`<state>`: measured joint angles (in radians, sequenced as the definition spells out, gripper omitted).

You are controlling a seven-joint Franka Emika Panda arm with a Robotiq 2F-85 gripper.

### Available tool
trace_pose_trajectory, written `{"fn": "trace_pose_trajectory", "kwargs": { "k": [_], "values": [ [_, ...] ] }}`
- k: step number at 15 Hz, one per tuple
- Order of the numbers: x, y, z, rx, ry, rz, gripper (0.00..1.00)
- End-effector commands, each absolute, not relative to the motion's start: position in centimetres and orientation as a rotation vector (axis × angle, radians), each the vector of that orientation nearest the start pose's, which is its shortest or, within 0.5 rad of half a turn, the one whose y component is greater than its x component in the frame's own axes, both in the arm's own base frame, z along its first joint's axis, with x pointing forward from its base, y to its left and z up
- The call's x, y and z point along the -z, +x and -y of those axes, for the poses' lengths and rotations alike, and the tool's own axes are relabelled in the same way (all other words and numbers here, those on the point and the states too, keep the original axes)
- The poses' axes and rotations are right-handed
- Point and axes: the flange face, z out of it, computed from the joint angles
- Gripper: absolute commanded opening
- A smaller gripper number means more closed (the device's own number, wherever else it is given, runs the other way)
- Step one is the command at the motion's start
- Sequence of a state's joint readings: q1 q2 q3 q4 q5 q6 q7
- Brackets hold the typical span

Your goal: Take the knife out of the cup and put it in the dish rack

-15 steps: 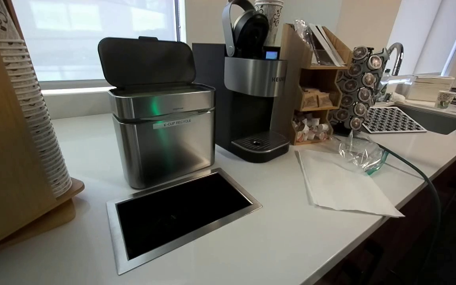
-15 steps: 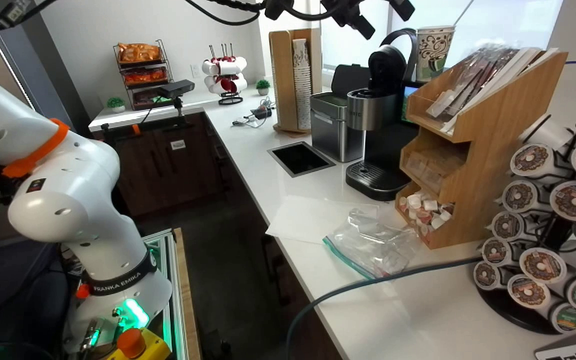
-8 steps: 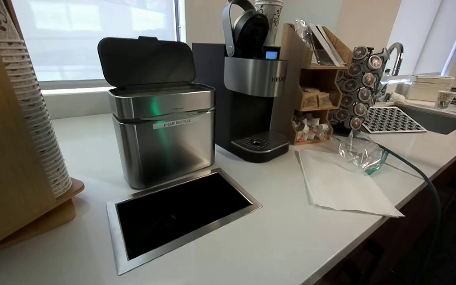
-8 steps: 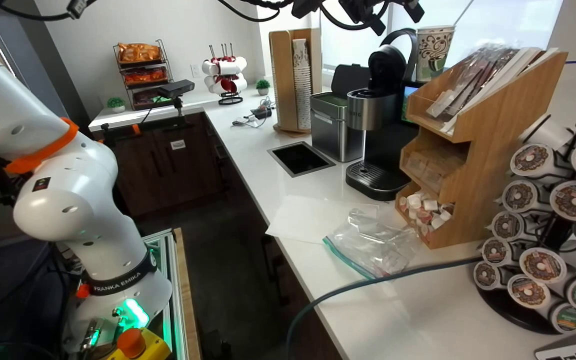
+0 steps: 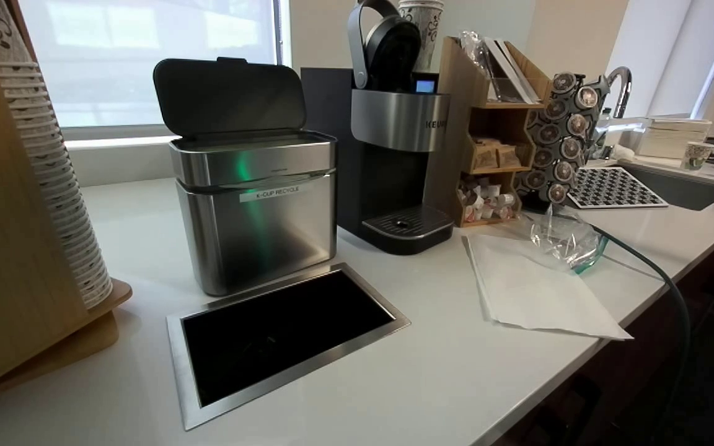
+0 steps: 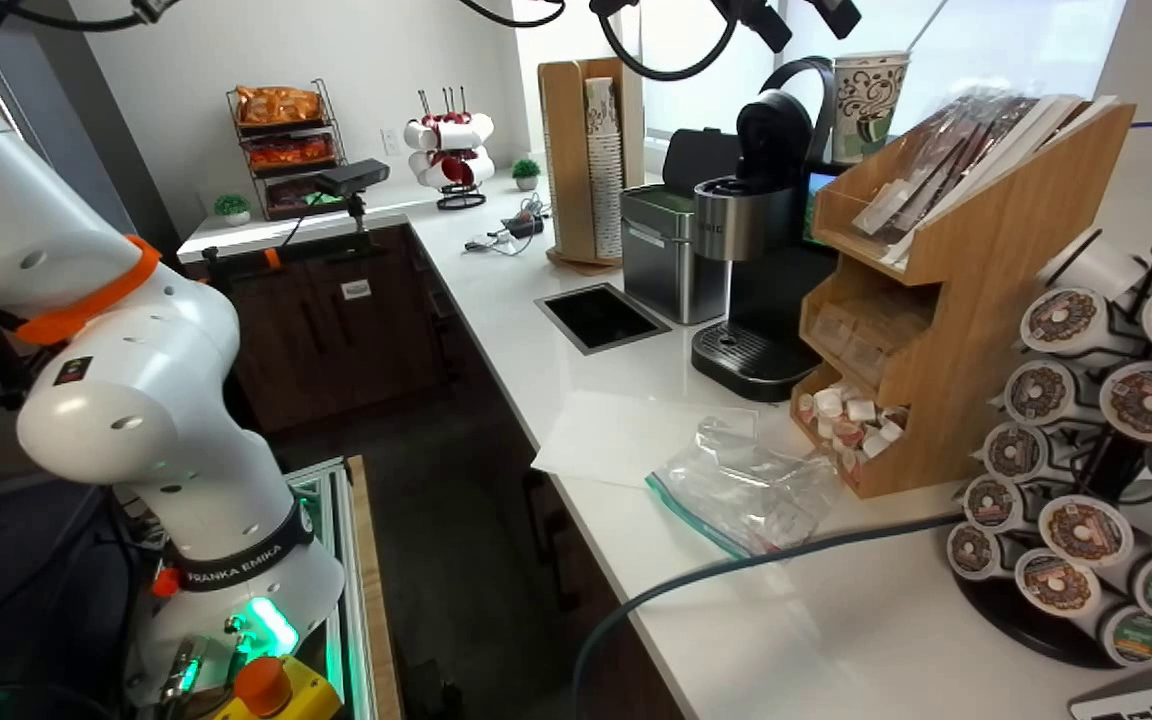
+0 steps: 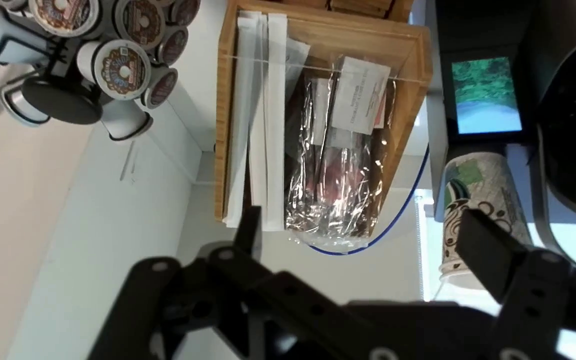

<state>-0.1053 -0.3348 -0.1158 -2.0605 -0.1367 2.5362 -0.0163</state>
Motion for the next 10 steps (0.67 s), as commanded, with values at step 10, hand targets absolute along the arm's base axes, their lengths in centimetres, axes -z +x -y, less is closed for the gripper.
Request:
{"fn": "trace_pose_trajectory", "kwargs": {
  "k": [10],
  "values": [
    [-69.4, 55.6, 10.9, 1.213, -2.796, -0.746, 1.00]
  ]
}}
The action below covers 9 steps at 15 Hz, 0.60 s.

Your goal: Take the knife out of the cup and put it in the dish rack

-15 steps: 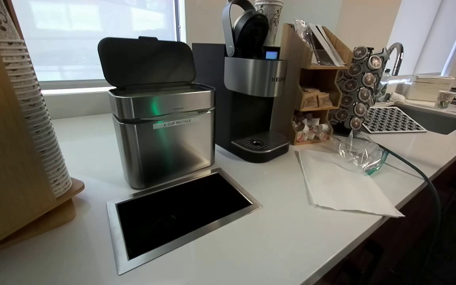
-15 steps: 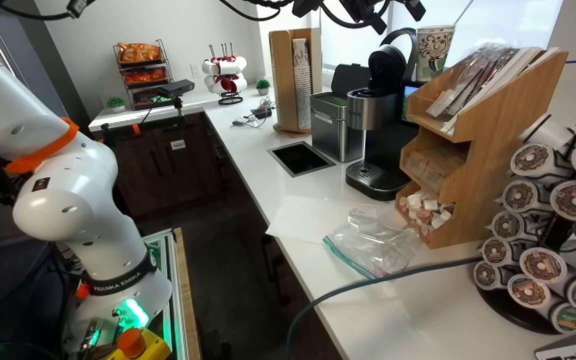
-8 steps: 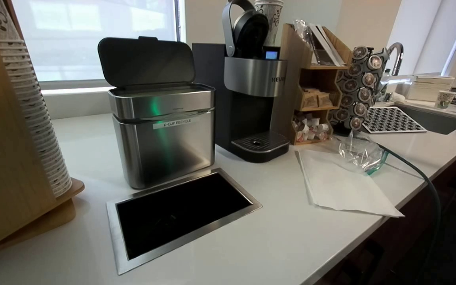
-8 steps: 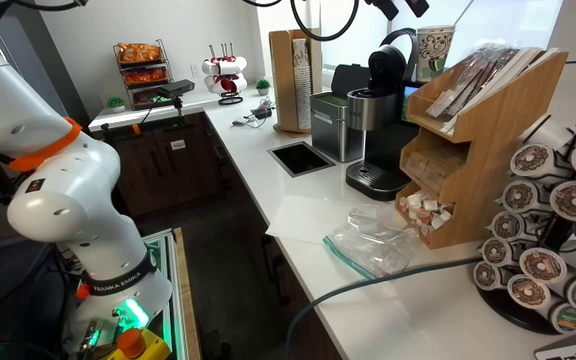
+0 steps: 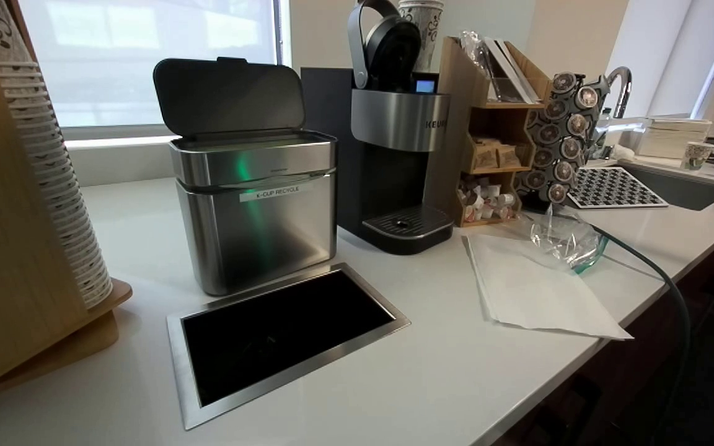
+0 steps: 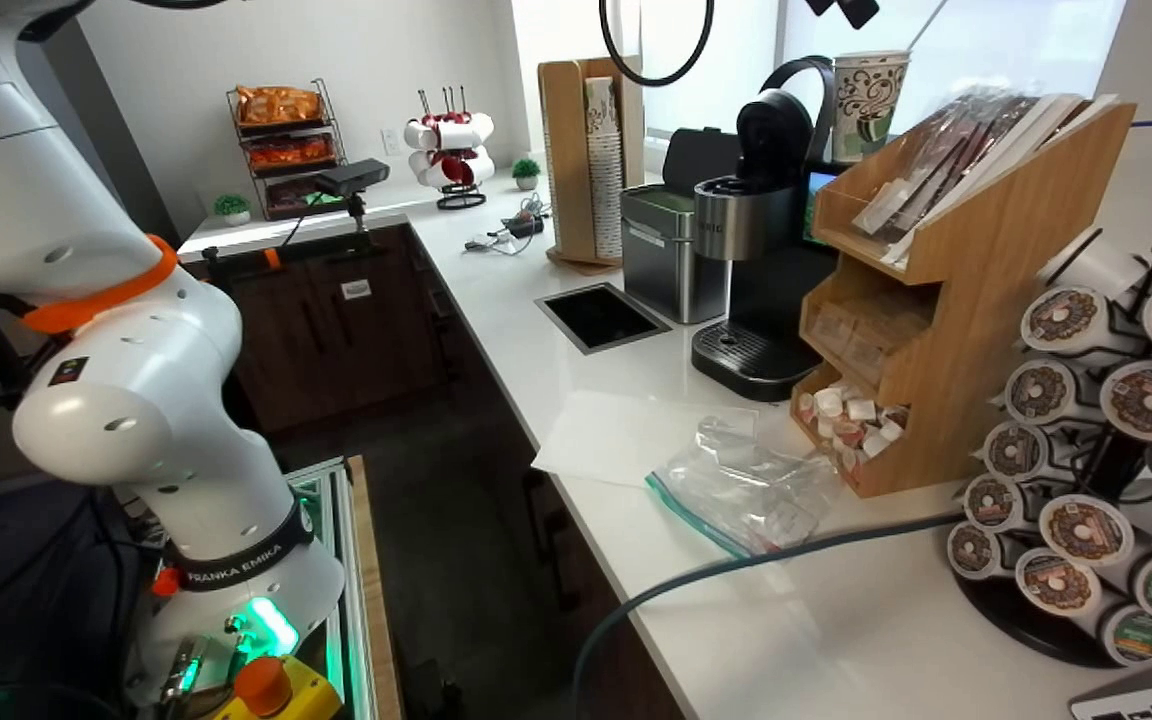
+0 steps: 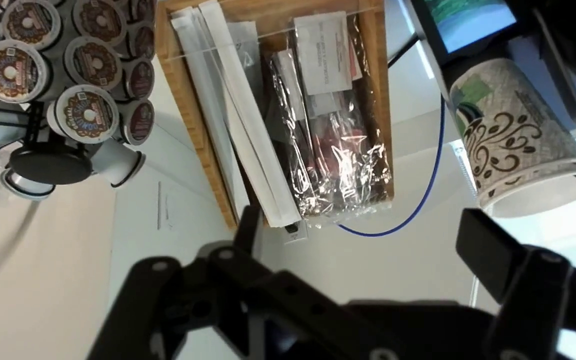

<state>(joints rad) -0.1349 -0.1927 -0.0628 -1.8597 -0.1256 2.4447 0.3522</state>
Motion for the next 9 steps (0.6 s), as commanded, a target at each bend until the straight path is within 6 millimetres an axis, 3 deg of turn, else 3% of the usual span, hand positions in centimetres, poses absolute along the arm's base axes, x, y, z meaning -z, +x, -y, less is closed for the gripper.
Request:
{"fn": "trace_pose_trajectory", "kwargs": {
  "k": [1, 9],
  "values": [
    [-69.4, 56.1, 10.7, 1.230, -2.788, -0.724, 1.00],
    [-68.8, 60.4, 8.3, 1.383, -2.759, -0.556, 1.00]
  ]
}}
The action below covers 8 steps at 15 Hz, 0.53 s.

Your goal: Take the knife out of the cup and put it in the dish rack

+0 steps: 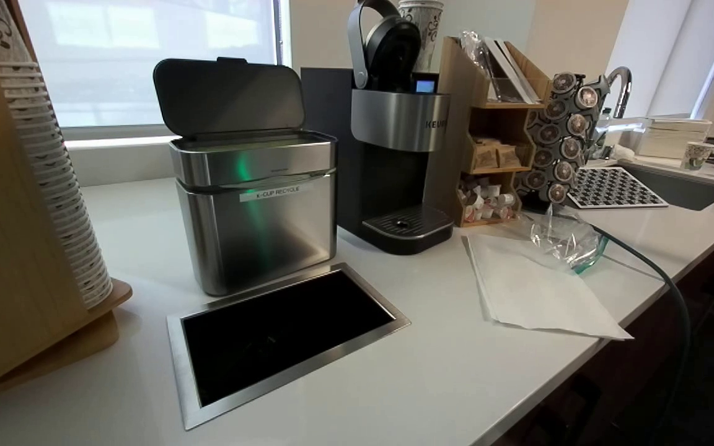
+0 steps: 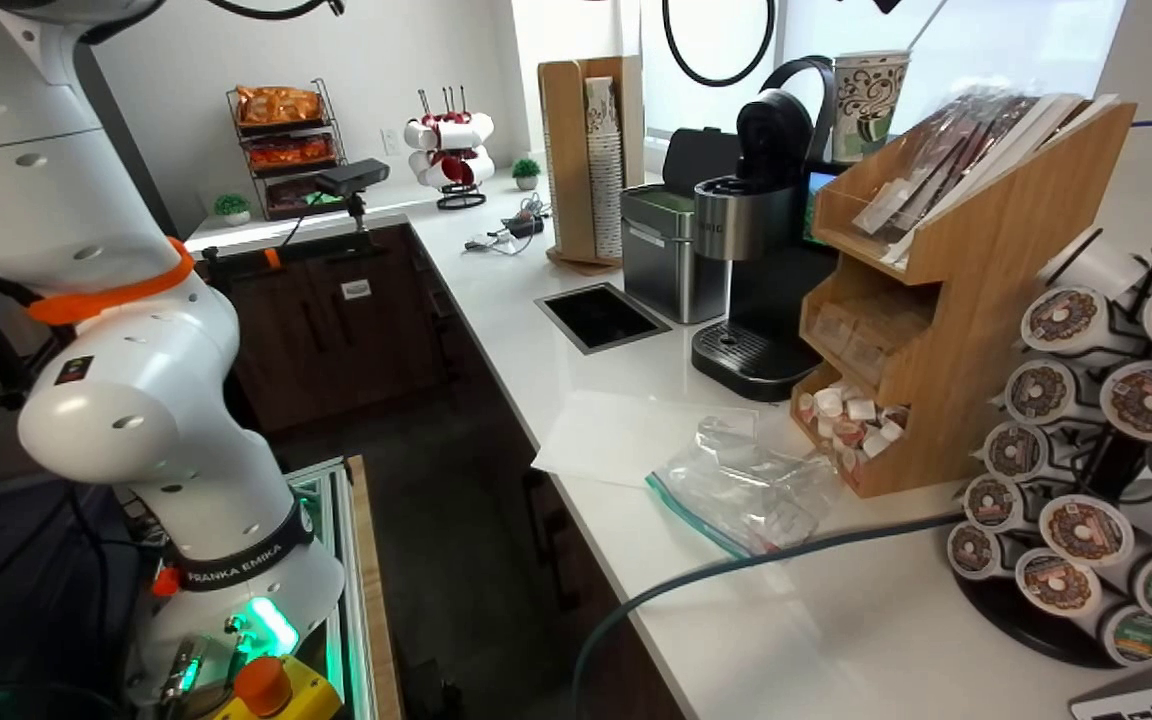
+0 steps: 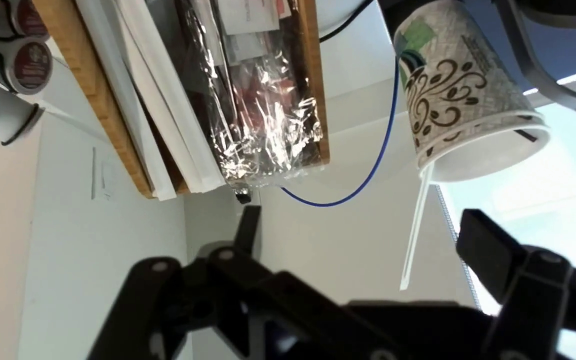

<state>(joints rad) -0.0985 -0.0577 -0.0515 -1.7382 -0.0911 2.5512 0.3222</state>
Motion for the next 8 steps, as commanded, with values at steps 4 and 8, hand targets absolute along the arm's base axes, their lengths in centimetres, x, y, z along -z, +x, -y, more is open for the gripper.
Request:
{"fn": "trace_pose_trajectory", "kwargs": {
  "k": [4, 8],
  "values": [
    [-67.7, 61.9, 7.7, 1.444, -2.722, -0.517, 1.00],
    [-66.9, 63.3, 7.2, 1.485, -2.691, -0.509, 1.00]
  ]
}}
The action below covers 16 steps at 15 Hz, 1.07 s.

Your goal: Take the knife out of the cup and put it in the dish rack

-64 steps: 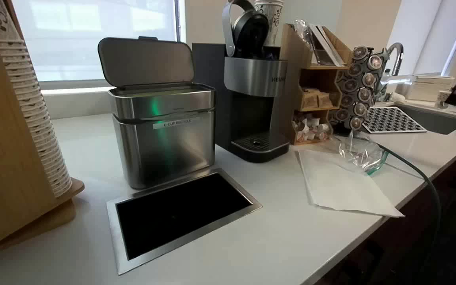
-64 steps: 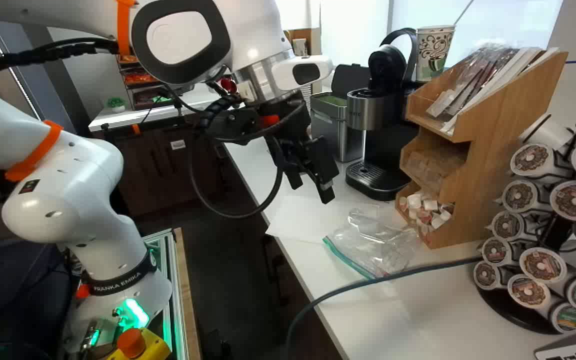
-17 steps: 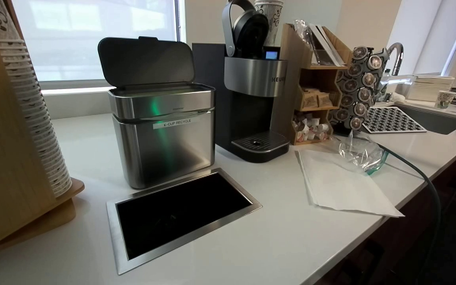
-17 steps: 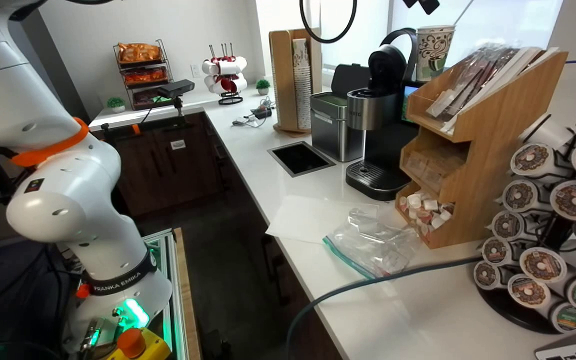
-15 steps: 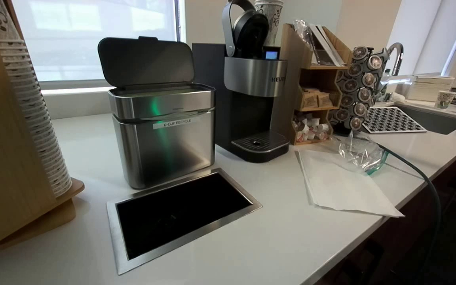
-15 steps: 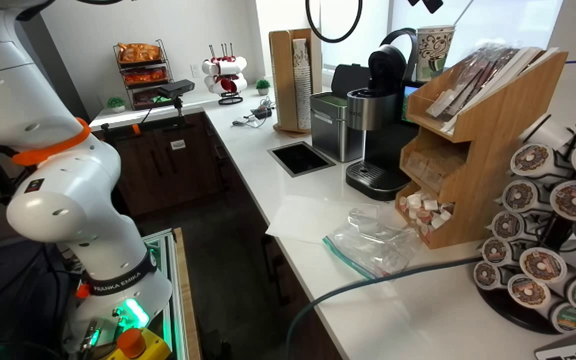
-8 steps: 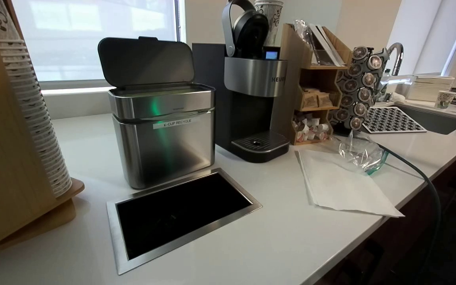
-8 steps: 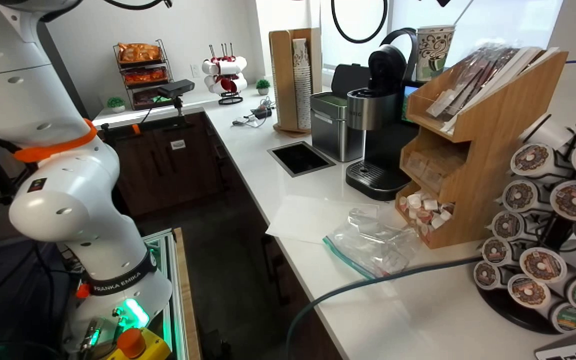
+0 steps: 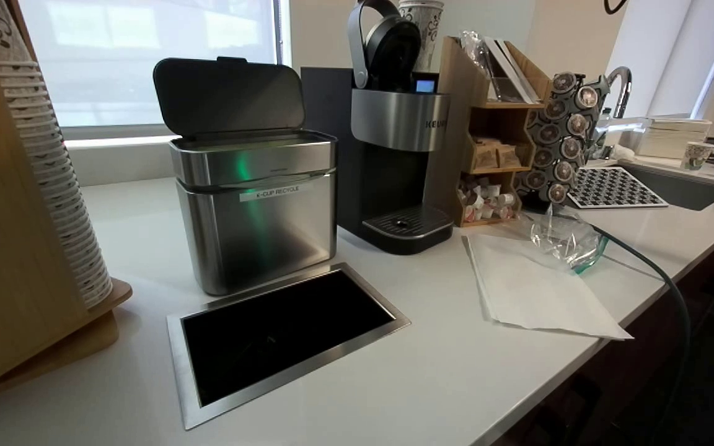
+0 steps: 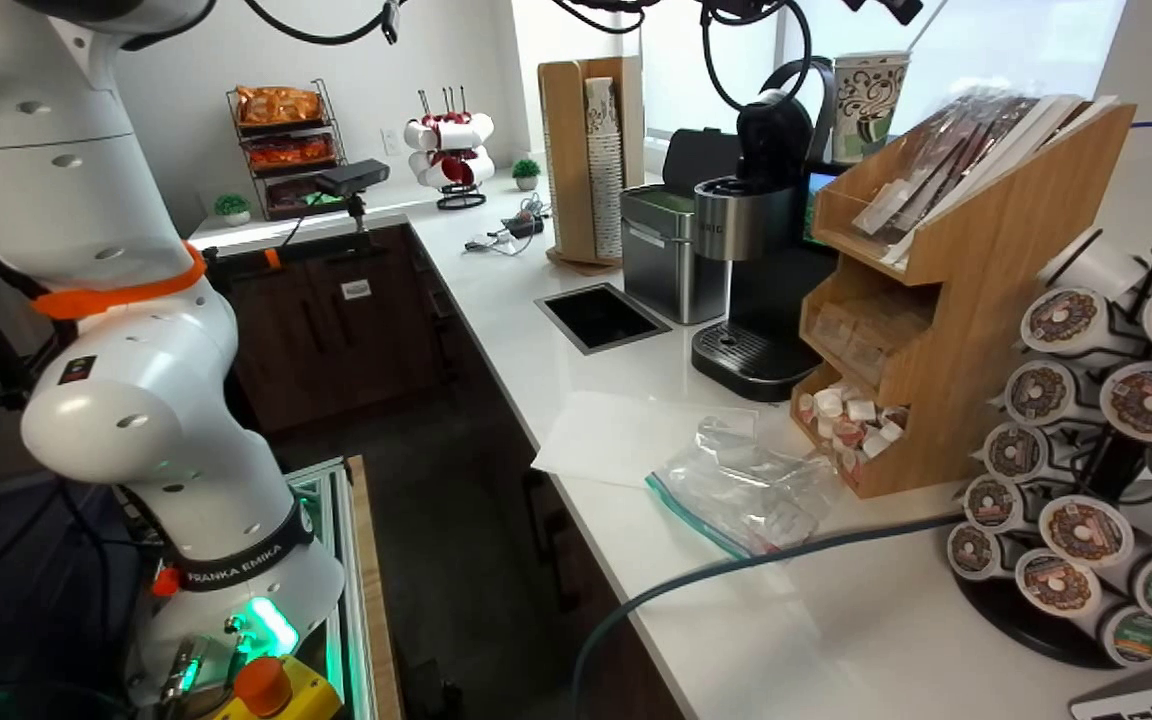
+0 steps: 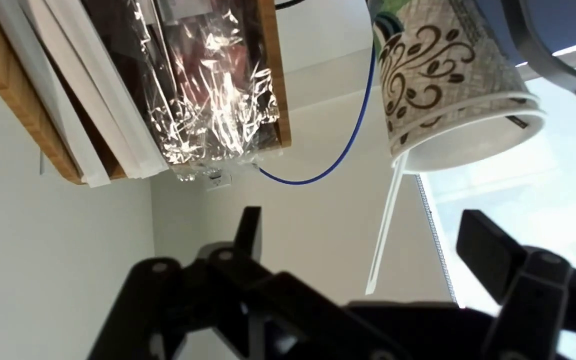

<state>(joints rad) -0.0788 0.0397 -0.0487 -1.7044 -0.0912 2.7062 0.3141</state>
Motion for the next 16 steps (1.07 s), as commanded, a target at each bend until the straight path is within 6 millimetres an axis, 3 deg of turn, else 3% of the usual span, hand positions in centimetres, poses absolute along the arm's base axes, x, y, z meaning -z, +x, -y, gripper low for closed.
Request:
{"fn": "trace_pose_trajectory", "kwargs": {
  "k": [1, 14, 15, 16],
  "values": [
    [-66.7, 63.6, 7.1, 1.491, -2.682, -0.508, 1.00],
    [-65.9, 66.4, 6.6, 1.575, -2.600, -0.496, 1.00],
    [-65.8, 66.6, 6.6, 1.571, -2.600, -0.494, 0.92],
    [-65.7, 66.8, 6.5, 1.565, -2.600, -0.495, 0.78]
  ]
}}
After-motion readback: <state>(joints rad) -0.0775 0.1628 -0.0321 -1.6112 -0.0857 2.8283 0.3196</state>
